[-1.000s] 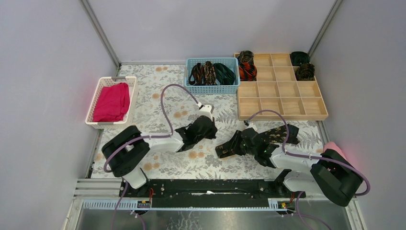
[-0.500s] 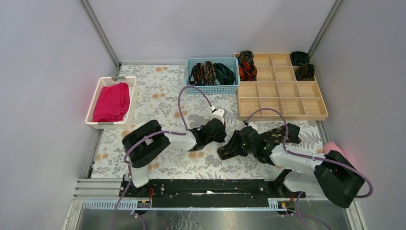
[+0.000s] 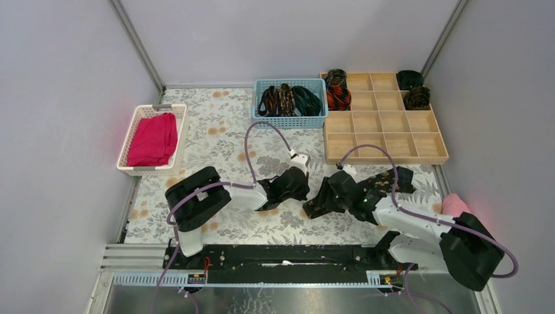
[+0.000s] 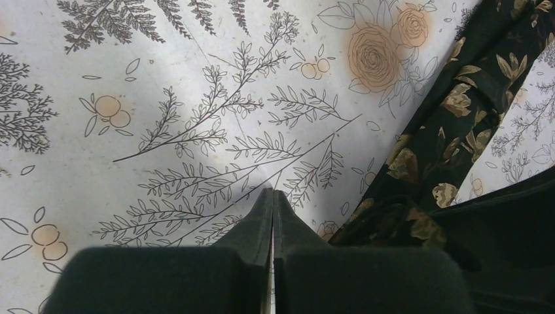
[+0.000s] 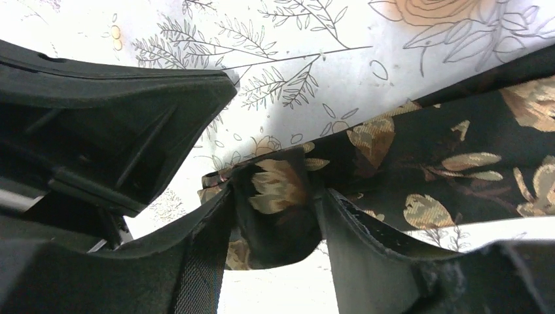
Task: Roll the ties
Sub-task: Roll the tie at the center of the board.
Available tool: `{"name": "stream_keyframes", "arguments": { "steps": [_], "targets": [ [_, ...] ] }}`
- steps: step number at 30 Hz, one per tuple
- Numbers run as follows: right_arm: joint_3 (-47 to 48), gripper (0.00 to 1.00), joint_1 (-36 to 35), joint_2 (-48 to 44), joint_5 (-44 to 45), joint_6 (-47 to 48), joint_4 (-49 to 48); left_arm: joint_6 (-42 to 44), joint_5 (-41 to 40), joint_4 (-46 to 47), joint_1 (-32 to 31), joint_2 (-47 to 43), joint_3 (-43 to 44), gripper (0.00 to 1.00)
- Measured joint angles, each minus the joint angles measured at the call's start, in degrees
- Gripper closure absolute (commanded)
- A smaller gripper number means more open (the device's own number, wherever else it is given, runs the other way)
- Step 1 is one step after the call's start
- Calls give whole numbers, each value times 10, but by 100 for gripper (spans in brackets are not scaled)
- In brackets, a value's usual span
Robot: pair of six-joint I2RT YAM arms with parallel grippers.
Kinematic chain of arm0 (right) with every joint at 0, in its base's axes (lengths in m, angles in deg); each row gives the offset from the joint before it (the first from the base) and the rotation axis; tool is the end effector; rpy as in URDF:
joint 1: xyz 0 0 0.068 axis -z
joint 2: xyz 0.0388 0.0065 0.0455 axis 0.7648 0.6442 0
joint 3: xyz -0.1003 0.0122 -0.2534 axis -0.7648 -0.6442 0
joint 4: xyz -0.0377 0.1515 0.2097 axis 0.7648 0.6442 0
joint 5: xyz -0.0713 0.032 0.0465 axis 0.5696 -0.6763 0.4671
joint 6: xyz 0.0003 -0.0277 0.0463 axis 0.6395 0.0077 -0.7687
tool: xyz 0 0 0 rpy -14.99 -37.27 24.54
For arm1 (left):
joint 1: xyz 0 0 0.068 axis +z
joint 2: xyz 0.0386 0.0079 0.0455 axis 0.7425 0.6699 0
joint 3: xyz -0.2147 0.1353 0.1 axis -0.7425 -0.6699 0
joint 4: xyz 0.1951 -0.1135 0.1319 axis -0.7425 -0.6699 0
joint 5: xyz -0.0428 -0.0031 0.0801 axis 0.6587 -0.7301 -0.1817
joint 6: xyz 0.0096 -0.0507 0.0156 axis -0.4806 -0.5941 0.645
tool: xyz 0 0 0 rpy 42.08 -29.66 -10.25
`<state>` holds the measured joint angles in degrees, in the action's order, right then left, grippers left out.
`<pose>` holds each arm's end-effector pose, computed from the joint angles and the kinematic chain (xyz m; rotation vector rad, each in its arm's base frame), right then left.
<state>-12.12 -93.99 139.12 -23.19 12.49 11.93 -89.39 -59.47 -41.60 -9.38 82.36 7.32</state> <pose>0.1543 0.1437 0.1593 0.1692 2.4489 0.6400 0.1980 -0.2964 0.1295 0.3358 2.2702 -0.6795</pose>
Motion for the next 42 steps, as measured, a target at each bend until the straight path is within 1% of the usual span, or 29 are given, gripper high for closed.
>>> {"name": "stream_keyframes", "arguments": {
  "steps": [6, 11, 19, 20, 23, 26, 27, 29, 31, 33, 40, 42],
  "targets": [
    [0, 38, 0, -57, 28, 6, 60, -1, 9, 9, -3, 11, 8, 100],
    [0, 38, 0, -68, 48, 7, 95, -1, 13, 14, -7, 21, 18, 100],
    [1, 35, 0, -86, 56, 35, 113, -1, 16, 24, -8, 25, 18, 100],
    [3, 34, 0, -94, 57, 41, 119, -1, 16, 27, -8, 27, 18, 100],
    [15, 33, 0, -135, 62, 58, 148, -2, 15, 34, -8, 32, 21, 100],
    [32, 35, 0, -174, 62, 70, 174, -1, 14, 33, -8, 35, 26, 100],
    [36, 39, 0, -186, 62, 73, 180, -1, 14, 32, -8, 36, 27, 100],
    [42, 51, 0, -213, 59, 79, 198, 0, 11, 30, -8, 39, 32, 100],
    [43, 69, 0, -232, 52, 84, 218, 1, 10, 28, -8, 43, 38, 100],
    [42, 82, -1, -245, 42, 83, 241, 3, 8, 26, -8, 49, 46, 100],
    [6, 98, -21, -299, 9, 43, 274, 8, 2, 24, -8, 64, 66, 100],
    [-10, 100, -24, -308, 0, 34, 278, 7, 2, 25, -8, 65, 66, 100]
  ]
}}
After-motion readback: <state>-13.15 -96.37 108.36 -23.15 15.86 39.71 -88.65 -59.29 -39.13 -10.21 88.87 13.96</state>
